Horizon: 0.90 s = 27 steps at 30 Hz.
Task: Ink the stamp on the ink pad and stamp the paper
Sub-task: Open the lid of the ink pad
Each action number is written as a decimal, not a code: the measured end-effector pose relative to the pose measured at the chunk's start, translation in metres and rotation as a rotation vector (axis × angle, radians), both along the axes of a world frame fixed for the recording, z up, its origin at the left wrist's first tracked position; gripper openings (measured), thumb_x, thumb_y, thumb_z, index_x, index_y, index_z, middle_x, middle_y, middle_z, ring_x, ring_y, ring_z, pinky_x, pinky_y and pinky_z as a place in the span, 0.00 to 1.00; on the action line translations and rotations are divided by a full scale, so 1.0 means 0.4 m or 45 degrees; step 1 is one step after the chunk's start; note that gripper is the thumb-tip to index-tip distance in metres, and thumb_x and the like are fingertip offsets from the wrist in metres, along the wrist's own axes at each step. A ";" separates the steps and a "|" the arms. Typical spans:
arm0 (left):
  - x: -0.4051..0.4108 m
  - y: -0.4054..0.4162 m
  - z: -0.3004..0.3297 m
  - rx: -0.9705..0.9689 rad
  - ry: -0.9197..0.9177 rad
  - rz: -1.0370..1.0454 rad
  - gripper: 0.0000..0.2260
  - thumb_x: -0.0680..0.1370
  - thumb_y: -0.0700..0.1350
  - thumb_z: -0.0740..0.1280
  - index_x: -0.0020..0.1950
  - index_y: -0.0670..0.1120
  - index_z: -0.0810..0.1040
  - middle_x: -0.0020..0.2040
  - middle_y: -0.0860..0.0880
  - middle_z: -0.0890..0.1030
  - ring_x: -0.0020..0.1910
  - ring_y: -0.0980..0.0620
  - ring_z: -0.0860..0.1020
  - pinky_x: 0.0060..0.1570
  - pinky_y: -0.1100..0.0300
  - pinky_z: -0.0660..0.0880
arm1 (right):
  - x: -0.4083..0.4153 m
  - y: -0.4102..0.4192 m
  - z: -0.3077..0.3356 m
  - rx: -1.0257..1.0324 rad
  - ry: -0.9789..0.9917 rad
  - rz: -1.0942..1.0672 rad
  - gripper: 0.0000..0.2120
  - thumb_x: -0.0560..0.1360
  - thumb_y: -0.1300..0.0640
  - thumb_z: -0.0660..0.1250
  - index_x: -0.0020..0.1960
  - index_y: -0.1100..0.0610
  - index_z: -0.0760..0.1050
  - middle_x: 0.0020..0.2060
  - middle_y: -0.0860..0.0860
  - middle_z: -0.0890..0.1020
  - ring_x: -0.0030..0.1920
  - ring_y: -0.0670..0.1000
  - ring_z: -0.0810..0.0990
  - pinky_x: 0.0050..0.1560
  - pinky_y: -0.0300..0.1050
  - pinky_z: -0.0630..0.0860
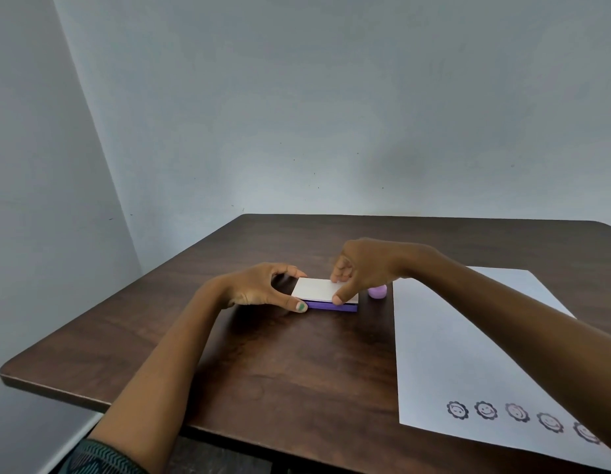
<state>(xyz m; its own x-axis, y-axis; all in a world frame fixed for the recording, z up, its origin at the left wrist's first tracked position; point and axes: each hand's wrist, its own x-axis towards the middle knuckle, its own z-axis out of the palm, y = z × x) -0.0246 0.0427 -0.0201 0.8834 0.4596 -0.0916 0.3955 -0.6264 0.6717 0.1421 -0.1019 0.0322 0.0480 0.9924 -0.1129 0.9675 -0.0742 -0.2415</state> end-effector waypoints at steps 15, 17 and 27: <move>-0.008 -0.003 0.003 -0.040 -0.023 0.000 0.19 0.67 0.55 0.76 0.56 0.64 0.77 0.54 0.72 0.78 0.52 0.75 0.73 0.44 0.83 0.67 | 0.030 0.037 0.025 0.025 0.196 -0.099 0.17 0.77 0.56 0.56 0.30 0.57 0.61 0.29 0.51 0.61 0.31 0.49 0.57 0.33 0.45 0.56; -0.007 -0.001 0.001 -0.032 -0.031 0.015 0.21 0.67 0.55 0.76 0.58 0.62 0.77 0.56 0.69 0.78 0.53 0.74 0.74 0.44 0.82 0.67 | 0.042 0.048 0.019 0.083 0.241 -0.104 0.15 0.76 0.60 0.56 0.32 0.65 0.64 0.32 0.55 0.63 0.34 0.53 0.58 0.36 0.46 0.57; -0.007 0.001 0.003 0.034 0.017 0.034 0.19 0.64 0.59 0.76 0.50 0.69 0.73 0.51 0.74 0.71 0.48 0.79 0.69 0.42 0.81 0.63 | 0.081 0.087 -0.043 0.376 0.308 -0.266 0.08 0.70 0.70 0.56 0.38 0.75 0.71 0.33 0.65 0.67 0.32 0.54 0.63 0.27 0.40 0.59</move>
